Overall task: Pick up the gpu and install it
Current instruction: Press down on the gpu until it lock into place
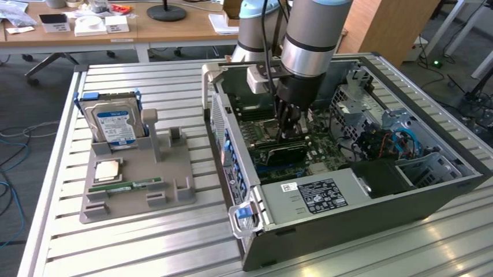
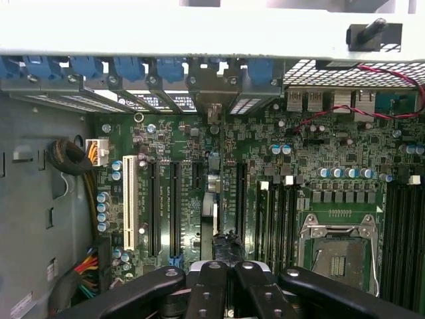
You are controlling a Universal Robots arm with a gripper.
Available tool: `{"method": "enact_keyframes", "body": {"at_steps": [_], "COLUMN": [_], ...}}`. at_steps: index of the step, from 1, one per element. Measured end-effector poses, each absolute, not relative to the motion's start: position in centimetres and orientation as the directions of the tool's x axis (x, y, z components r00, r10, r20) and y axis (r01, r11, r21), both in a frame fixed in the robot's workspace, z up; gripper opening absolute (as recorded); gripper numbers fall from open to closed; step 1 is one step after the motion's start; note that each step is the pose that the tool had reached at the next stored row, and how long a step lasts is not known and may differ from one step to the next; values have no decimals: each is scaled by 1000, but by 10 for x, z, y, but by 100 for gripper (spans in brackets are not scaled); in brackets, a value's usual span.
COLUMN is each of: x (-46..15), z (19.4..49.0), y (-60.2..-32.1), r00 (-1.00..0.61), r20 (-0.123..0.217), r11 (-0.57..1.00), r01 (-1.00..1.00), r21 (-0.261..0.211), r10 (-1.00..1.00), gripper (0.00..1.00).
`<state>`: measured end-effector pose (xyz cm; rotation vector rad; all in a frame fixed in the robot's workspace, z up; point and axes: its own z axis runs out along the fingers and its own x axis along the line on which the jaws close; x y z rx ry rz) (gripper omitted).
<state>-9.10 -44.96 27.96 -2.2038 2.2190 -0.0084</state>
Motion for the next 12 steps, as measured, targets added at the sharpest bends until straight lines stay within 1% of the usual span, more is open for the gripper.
{"method": "enact_keyframes", "body": {"at_steps": [12], "x": [-91], "z": [272], "y": [-450], "r00": [-7], "r20": [-6], "r11": [7], "r01": [-1000], "r21": [-14], "r10": [-1000], "gripper": [11]}}
